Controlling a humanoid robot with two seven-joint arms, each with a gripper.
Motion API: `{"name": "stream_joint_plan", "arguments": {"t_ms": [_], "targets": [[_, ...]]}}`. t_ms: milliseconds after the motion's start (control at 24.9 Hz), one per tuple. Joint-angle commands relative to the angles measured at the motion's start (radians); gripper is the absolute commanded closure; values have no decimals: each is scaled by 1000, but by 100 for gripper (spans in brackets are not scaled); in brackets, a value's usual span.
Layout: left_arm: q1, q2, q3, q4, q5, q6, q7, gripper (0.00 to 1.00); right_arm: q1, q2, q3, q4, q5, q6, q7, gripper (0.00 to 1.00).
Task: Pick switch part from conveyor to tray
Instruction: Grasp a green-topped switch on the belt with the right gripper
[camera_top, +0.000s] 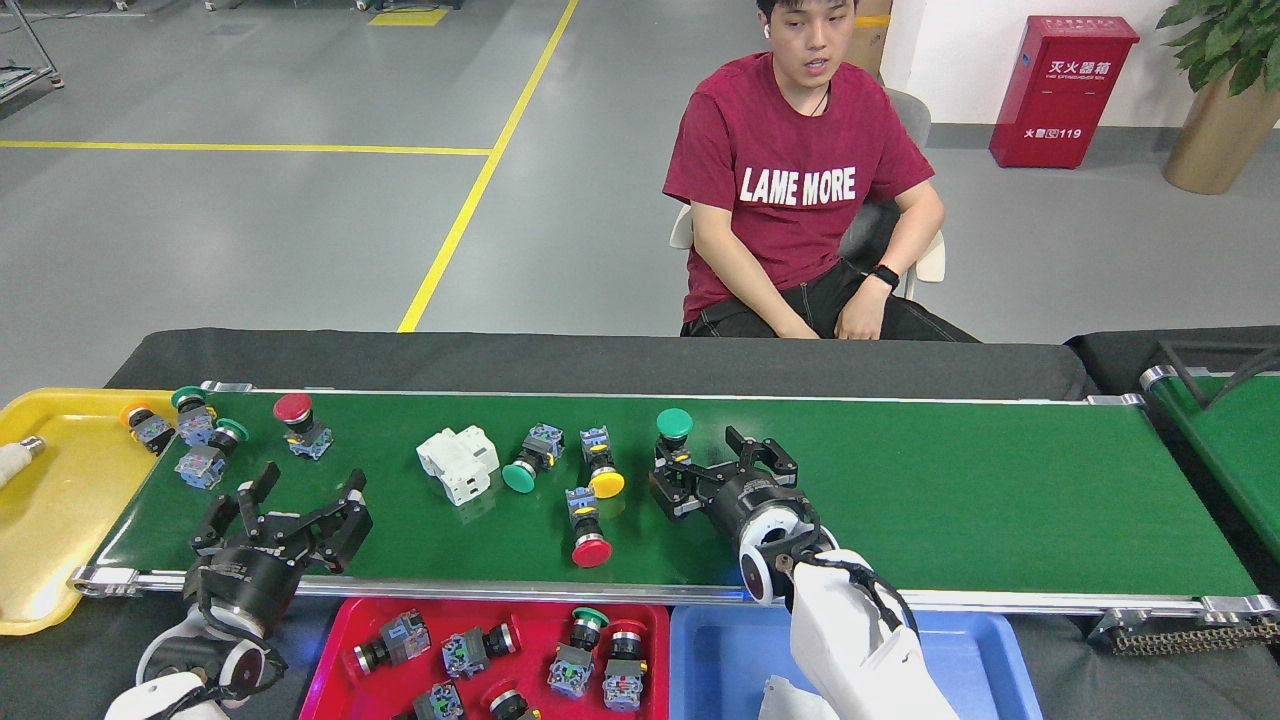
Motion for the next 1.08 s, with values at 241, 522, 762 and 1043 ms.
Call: {"name": "stream_joint_plan", "arguments": {"t_ms": [241, 522, 762, 1043], "targets": [[122, 28, -11, -141, 22, -153, 11, 0, -34, -11, 5, -12, -20, -87, -50, 98], [162, 11, -12, -195, 20, -181, 5, 0, 6, -61, -4, -242, -75, -114, 26, 98], [128, 1, -54, -178, 16, -121, -2, 0, 227, -187, -2, -578, -154, -282, 77, 98], [64, 11, -72, -84, 16, -99, -3, 0, 365, -126, 94, -649, -120, -400, 86, 97]]}}
